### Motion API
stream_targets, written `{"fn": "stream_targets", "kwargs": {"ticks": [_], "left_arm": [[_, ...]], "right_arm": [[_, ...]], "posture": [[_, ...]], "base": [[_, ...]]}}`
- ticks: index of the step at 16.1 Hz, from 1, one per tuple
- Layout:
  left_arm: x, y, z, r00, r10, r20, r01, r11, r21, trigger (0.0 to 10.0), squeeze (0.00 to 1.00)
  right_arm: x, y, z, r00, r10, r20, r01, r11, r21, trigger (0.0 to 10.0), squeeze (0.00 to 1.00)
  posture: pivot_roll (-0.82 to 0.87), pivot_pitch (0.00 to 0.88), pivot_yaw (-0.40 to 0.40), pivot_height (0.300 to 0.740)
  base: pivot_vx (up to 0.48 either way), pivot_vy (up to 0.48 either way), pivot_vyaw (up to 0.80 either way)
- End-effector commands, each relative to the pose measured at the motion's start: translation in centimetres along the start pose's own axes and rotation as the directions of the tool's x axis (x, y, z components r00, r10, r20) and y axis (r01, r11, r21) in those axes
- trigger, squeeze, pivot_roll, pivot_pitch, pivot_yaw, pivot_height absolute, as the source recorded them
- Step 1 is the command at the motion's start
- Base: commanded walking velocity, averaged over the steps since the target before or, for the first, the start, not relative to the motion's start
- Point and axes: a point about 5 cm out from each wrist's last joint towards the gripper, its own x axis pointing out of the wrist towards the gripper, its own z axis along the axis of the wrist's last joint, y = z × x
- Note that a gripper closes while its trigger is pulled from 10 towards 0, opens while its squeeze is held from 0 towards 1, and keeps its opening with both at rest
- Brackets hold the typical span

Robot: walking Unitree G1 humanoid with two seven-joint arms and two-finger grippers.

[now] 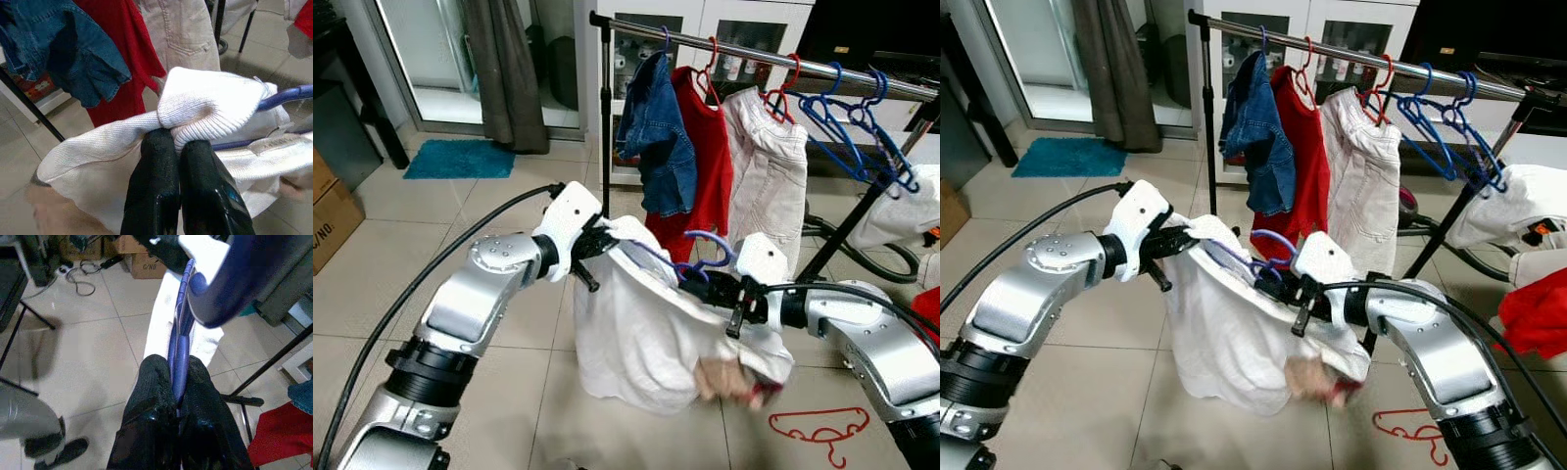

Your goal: Hang hanger

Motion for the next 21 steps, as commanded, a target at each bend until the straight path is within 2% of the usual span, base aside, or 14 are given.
{"fn": "stream_targets", "kwargs": {"ticks": [1,3,5,7,10,13,14,18,21], "left_arm": [[-0.3,0.5,1.7,0.999,0.017,0.034,-0.018,0.999,0.044,0.0,0.00],[-0.3,0.0,2.1,0.999,-0.022,0.036,0.020,0.999,0.032,0.0,0.00],[-0.1,-0.8,2.1,0.997,-0.070,0.012,0.069,0.997,0.023,0.0,0.00],[0.3,-1.3,2.0,0.998,-0.067,-0.006,0.067,0.998,0.021,0.0,0.00],[0.9,-1.7,2.5,0.999,-0.054,-0.002,0.054,0.998,0.043,0.0,0.00],[0.8,-0.8,2.6,1.000,-0.006,-0.028,0.009,0.995,0.102,0.0,0.00],[0.6,-0.3,2.7,0.999,0.007,-0.034,-0.003,0.994,0.109,0.0,0.00],[0.1,0.6,1.6,0.995,0.015,-0.099,0.002,0.986,0.168,0.0,0.00],[0.1,-0.3,1.4,0.992,-0.067,-0.110,0.086,0.980,0.178,0.0,0.00]], "right_arm": [[0.2,1.0,-0.6,0.995,0.075,-0.058,-0.078,0.996,-0.035,10.0,0.00],[0.2,0.9,-0.8,0.995,0.061,-0.076,-0.064,0.997,-0.042,10.0,0.00],[0.5,0.0,-0.8,0.995,-0.032,-0.097,0.029,0.999,-0.037,10.0,0.00],[1.0,-0.4,-0.4,0.992,-0.070,-0.109,0.065,0.997,-0.046,10.0,0.00],[1.8,0.1,-0.7,0.980,-0.056,-0.193,0.032,0.992,-0.122,10.0,0.00],[2.3,0.9,-1.0,0.975,-0.004,-0.222,-0.027,0.990,-0.136,10.0,0.00],[2.2,1.0,-1.0,0.975,0.003,-0.221,-0.035,0.989,-0.143,10.0,0.00],[1.7,0.6,0.3,0.993,0.006,-0.114,-0.022,0.990,-0.143,10.0,0.00],[1.3,0.7,1.2,0.998,0.049,-0.051,-0.055,0.988,-0.141,10.0,0.00]], "posture": [[0.04,0.000,0.005,0.740],[0.03,0.000,0.005,0.740],[0.03,0.000,0.005,0.740],[0.03,0.000,0.005,0.740],[0.03,0.000,0.005,0.740],[0.03,0.000,0.005,0.740],[0.03,0.000,0.005,0.740],[0.03,0.000,0.008,0.740],[0.03,0.000,0.008,0.740]], "base": [[0.000,0.000,0.00],[0.000,0.000,0.00],[0.000,0.000,0.00],[0.000,0.000,0.00],[0.000,0.000,0.00],[0.000,0.000,0.00],[0.000,0.000,0.00],[0.000,0.000,0.00],[0.000,0.000,0.00]]}}
